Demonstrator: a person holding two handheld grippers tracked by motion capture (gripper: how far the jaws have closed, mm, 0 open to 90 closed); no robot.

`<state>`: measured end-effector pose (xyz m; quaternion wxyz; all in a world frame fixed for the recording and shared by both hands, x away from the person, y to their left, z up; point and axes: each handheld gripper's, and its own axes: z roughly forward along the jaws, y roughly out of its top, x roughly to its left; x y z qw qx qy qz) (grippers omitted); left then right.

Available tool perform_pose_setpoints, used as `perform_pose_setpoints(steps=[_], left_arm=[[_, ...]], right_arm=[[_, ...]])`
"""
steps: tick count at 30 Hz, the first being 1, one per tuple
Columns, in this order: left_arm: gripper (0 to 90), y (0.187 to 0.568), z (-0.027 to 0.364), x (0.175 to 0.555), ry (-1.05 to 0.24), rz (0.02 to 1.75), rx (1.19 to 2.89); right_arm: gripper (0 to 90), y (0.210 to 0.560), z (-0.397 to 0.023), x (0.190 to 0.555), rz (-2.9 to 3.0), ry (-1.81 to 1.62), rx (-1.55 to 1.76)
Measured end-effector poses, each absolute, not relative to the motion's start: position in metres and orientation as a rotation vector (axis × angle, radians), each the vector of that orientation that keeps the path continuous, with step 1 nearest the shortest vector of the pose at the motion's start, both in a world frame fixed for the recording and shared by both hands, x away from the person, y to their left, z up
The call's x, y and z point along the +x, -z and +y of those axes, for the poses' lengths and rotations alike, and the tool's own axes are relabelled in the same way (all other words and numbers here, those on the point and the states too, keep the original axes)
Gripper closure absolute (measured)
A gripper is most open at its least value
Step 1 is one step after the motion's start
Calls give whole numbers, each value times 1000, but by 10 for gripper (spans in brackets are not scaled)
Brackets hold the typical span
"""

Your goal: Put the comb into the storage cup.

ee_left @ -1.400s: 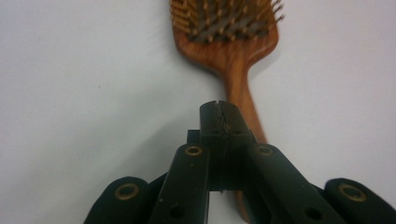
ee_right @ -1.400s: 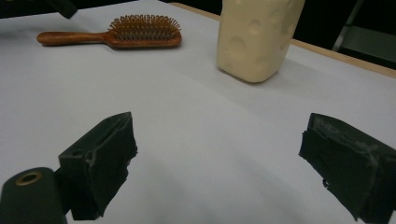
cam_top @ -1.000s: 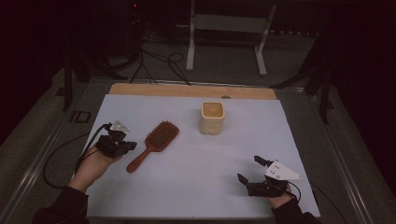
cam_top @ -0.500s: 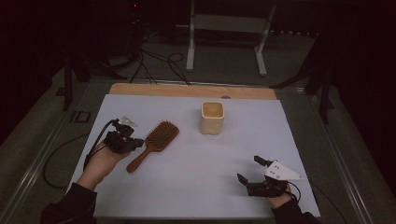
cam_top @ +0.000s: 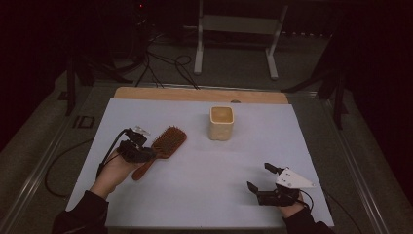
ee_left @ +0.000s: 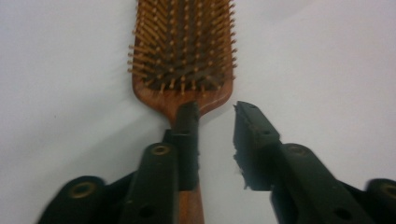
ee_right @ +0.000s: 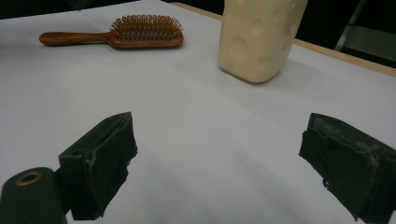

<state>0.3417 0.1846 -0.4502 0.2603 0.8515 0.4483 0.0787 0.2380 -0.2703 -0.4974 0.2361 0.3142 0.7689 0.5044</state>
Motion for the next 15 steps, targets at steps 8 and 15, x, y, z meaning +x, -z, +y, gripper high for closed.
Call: perform_pose_setpoints(steps=[8, 15], left_arm=[[321, 464, 183, 347, -211, 1251, 2373], [41, 473, 179, 352, -155, 1250, 2435]], right_arm=[[92, 498, -271, 239, 2110, -1385, 863], [92, 498, -270, 238, 2112, -1383, 860]])
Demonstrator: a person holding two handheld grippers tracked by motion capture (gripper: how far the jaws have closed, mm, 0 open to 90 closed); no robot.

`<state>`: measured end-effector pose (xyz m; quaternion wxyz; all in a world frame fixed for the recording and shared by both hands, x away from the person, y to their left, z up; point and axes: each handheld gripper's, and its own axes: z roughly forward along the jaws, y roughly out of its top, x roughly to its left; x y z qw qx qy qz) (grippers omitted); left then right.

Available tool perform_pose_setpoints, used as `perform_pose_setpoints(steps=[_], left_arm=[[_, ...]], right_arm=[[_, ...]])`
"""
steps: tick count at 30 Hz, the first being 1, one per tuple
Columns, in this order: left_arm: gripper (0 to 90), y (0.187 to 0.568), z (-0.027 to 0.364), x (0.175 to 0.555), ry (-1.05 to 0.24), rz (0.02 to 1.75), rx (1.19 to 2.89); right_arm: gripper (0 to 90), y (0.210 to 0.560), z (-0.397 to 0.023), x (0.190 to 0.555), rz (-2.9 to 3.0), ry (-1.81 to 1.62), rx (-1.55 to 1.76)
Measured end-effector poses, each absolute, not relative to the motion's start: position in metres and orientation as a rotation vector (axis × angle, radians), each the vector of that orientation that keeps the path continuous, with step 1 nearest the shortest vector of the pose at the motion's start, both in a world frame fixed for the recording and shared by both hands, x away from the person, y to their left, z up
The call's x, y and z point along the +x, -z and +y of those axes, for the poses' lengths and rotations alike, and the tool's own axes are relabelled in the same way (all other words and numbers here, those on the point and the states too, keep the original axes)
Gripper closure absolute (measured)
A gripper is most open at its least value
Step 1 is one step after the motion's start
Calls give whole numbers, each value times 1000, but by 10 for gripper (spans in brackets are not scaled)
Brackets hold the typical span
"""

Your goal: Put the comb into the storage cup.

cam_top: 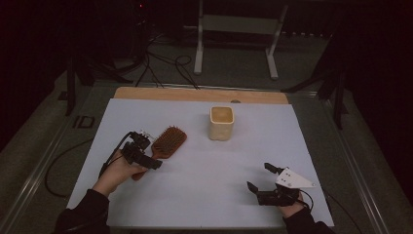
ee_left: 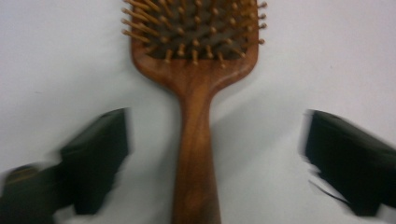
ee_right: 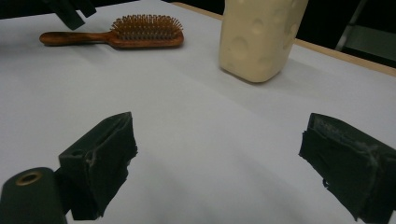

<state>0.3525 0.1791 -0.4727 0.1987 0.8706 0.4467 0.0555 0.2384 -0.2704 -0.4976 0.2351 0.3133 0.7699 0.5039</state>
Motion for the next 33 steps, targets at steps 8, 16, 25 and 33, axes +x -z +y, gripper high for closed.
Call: perform_pose_setpoints(steps=[8, 16, 25, 33], left_arm=[[34, 480, 175, 361, -142, 1251, 2493], [169, 481, 176, 371, -102, 1286, 2503], [394, 483, 173, 377, -97, 1327, 2527], [516, 489, 168, 379, -105, 1352, 2556]], right_arm=[[92, 497, -270, 238, 2111, -1384, 857], [92, 498, -271, 238, 2113, -1388, 859], [92, 497, -271, 239, 2111, -1390, 857], [92, 497, -271, 238, 2111, -1388, 857]])
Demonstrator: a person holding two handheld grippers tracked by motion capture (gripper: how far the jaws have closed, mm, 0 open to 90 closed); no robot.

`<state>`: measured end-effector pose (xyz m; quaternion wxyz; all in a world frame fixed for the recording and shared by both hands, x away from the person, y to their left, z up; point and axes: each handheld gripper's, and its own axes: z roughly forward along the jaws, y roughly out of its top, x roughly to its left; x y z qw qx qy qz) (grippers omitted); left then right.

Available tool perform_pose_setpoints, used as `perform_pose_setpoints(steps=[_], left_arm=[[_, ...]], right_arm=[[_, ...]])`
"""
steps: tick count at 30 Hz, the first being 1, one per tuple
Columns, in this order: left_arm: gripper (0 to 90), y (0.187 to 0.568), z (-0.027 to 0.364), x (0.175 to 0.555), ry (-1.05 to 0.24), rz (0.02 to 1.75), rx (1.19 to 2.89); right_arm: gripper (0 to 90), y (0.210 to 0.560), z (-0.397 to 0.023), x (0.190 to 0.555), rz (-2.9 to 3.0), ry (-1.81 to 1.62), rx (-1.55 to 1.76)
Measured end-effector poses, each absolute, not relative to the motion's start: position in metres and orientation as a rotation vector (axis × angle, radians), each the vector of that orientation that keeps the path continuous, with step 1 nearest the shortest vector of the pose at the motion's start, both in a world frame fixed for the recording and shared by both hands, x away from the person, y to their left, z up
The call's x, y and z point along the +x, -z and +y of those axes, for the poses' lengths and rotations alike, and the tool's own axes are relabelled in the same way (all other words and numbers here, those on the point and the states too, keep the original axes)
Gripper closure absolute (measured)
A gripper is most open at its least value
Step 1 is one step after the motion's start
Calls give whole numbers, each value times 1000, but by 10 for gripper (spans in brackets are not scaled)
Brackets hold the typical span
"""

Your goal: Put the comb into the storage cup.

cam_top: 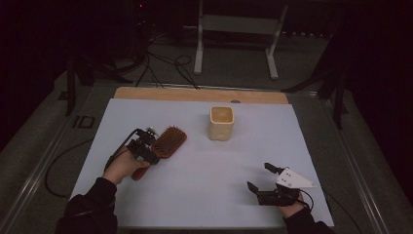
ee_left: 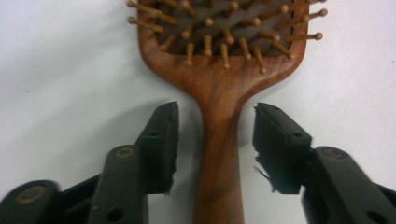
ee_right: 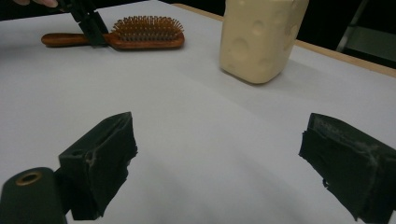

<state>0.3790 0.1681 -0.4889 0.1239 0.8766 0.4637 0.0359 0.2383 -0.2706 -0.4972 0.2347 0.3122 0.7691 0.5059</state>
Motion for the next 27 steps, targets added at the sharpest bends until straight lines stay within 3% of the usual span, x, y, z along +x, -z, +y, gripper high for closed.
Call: perform_pose_setpoints(steps=[13, 27], left_arm=[[703, 491, 163, 380, -129, 1343, 2600], [734, 493, 169, 373, -159, 1341, 2533]], right_arm=[[92, 497, -270, 239, 2111, -1389, 856], [92, 497, -270, 239, 2114, -1390, 855]])
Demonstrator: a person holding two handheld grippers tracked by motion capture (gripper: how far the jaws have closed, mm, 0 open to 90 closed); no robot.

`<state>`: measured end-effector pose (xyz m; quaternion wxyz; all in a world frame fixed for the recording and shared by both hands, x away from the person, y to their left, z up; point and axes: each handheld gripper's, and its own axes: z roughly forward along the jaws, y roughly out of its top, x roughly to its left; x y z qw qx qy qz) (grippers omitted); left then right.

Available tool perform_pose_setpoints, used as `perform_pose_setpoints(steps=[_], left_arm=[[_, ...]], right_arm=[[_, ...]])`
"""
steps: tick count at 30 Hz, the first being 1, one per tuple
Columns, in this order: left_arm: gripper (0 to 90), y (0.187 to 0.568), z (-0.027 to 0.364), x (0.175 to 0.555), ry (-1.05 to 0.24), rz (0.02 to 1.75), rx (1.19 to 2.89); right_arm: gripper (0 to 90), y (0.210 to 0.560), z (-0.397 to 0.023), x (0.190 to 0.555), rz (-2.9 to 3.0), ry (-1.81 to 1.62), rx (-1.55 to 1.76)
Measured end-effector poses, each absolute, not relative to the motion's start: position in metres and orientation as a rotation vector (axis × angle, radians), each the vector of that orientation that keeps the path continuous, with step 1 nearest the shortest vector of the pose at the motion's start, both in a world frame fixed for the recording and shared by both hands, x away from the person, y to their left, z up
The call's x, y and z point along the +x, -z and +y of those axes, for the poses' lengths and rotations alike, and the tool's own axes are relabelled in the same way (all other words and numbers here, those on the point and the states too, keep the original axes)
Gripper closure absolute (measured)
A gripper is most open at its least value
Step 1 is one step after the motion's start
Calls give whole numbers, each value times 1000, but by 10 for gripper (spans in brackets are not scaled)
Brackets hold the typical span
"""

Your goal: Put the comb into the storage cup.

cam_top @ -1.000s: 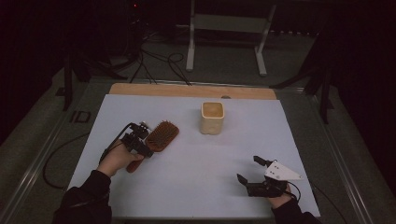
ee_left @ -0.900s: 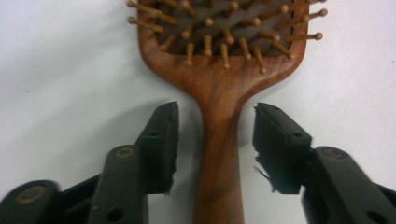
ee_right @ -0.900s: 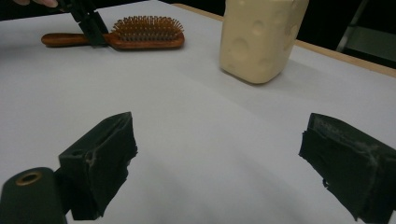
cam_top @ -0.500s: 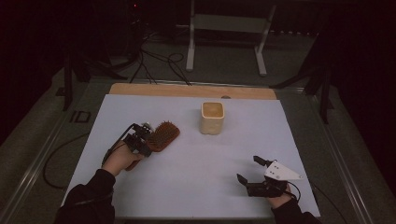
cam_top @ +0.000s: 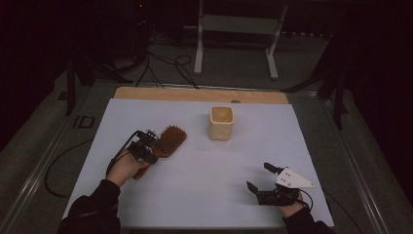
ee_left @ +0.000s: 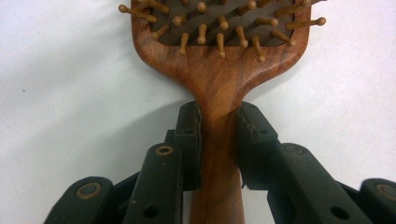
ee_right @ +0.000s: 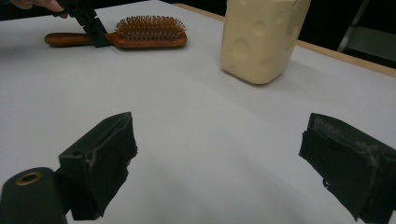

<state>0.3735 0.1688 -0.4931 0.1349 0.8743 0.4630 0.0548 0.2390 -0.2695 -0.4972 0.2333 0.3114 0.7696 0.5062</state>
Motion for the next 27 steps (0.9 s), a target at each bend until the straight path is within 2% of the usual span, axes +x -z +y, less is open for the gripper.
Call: perform_pose_setpoints(steps=[15, 27], left_arm=[[736, 493, 171, 362, -242, 1293, 2458], [735, 472, 176, 350, -290, 1251, 2338]], right_arm=[[93, 497, -271, 240, 2110, -1396, 863], [92, 497, -271, 240, 2110, -1396, 864]])
